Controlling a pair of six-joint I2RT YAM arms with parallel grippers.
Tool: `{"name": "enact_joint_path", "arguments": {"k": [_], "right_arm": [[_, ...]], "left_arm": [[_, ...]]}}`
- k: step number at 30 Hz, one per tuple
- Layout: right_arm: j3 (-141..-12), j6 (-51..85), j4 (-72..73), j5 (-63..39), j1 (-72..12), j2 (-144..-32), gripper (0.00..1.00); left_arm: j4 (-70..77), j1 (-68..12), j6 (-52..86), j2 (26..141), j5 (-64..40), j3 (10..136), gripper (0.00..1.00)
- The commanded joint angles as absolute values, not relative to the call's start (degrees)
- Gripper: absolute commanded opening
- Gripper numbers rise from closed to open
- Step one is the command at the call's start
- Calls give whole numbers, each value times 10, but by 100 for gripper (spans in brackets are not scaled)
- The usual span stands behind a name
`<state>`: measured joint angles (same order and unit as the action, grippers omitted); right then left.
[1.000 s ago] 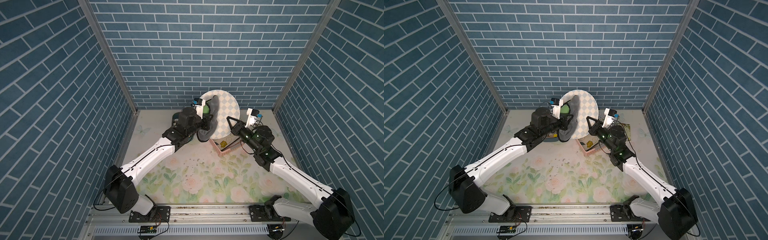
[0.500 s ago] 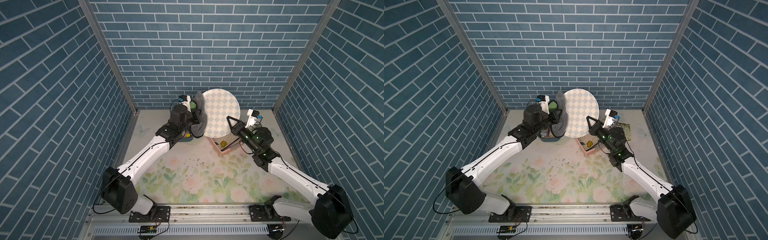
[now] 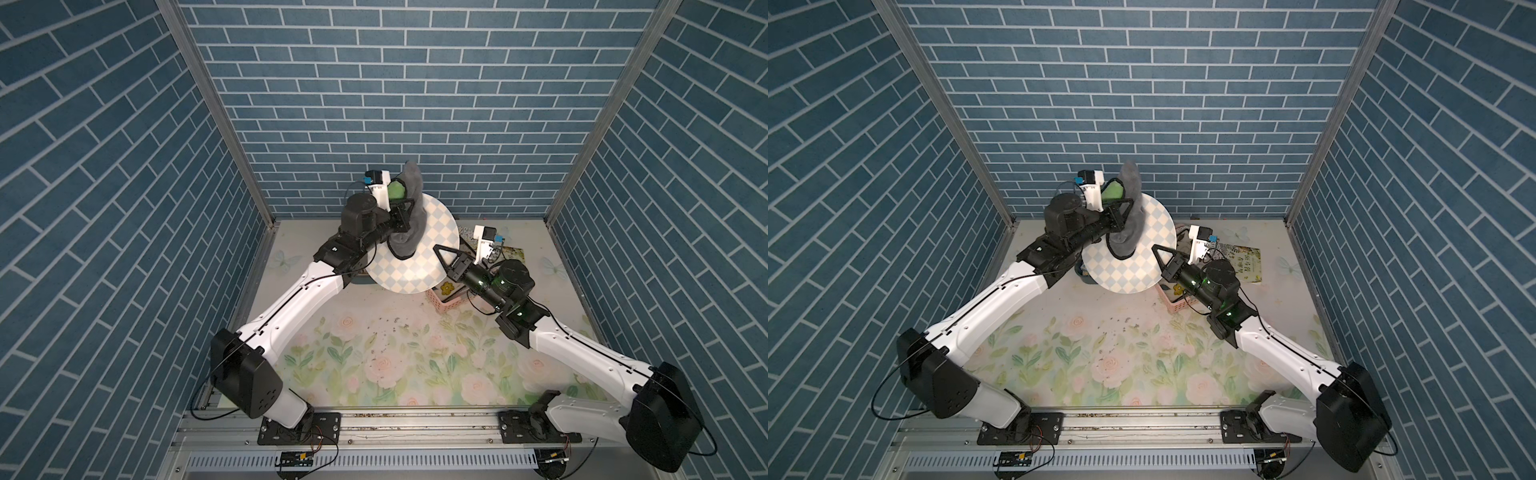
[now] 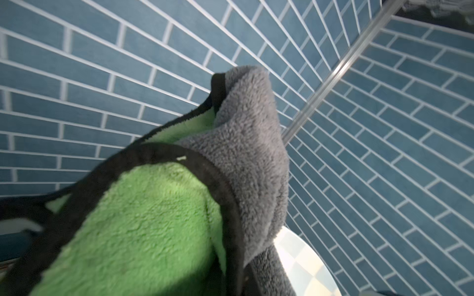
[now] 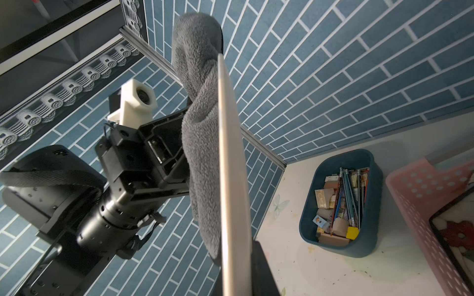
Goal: Wipe the wet plate dry
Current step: Wipe the plate with towel.
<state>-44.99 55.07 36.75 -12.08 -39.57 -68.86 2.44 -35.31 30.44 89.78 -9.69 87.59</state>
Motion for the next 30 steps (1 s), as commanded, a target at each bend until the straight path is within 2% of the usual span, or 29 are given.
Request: {"name": "enact_joint_path", "arguments": {"k": [1,5,8,10,14,18,22,24,27,30], "right_arm": [[-493,515,510,-225,-418,-672,0],[-484,522,505,-193,-413,-655,0],[-470,535,484,-165,-382,-620,0],[-447,569,509,-165,-347,-597,0],[-439,602,558,-187,-330,-589,0],[-457,610,547,-195,-289,-574,0],[-458,672,575,-213,-204,-543,0],[-460,717,630,-235,-184,-548,0],[-468,779,713,-257,-184,-581,0],[-473,839,793,-269,-186,-619,0]], "left_arm": [[-101,-445,196,971,-90,932,0],[-119,-437,192,945,-8,925,0],[-93,-394,242,888,11,866,0],[-64,-358,295,842,10,782,0],[-7,-341,332,801,-53,685,0],[18,-313,382,760,-116,672,0],[219,-184,578,706,-292,646,0],[323,-151,666,711,-362,664,0],[486,-153,804,747,-423,704,0],[679,-174,954,789,-433,733,0]]}}
